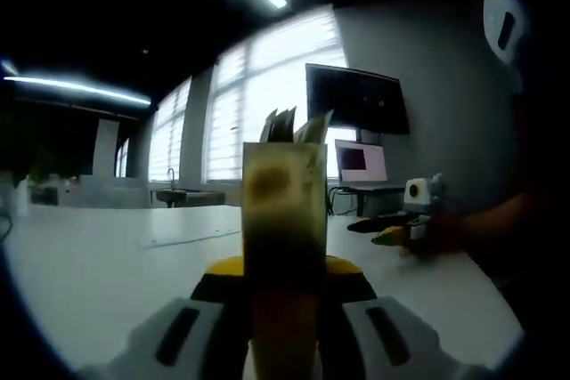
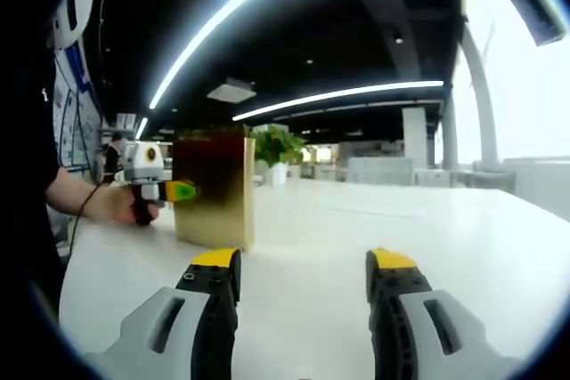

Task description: Extract single mask from mask box in order stack masks on table

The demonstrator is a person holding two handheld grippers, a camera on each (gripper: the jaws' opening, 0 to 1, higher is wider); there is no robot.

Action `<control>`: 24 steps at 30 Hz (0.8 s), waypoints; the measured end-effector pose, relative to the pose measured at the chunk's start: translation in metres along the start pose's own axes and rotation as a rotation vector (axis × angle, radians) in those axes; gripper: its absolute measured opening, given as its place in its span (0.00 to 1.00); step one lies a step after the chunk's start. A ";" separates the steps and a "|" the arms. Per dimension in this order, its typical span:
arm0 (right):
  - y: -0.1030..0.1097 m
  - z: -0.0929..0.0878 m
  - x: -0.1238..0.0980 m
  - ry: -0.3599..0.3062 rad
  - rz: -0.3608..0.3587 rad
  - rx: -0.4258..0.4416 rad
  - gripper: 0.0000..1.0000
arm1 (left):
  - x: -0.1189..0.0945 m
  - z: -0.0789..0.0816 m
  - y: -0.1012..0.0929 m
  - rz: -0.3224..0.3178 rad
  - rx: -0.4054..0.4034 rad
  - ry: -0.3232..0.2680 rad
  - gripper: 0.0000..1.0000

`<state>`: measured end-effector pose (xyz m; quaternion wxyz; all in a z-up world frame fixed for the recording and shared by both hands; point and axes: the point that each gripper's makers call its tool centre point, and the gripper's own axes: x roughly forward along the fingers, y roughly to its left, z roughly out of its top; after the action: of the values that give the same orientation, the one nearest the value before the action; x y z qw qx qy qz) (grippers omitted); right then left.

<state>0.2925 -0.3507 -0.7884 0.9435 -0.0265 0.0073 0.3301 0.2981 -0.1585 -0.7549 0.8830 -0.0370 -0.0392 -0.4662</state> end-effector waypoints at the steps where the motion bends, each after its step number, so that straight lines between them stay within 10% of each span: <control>1: 0.001 0.001 0.000 -0.001 0.000 -0.001 0.52 | -0.003 0.000 -0.003 0.002 -0.001 -0.003 0.28; 24: -0.002 -0.003 -0.001 0.009 -0.005 -0.010 0.53 | -0.050 0.007 -0.042 0.012 0.033 -0.002 0.28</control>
<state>0.2934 -0.3532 -0.7912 0.9442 -0.0327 0.0099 0.3276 0.2344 -0.1403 -0.7520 0.8863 -0.0231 -0.0476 -0.4601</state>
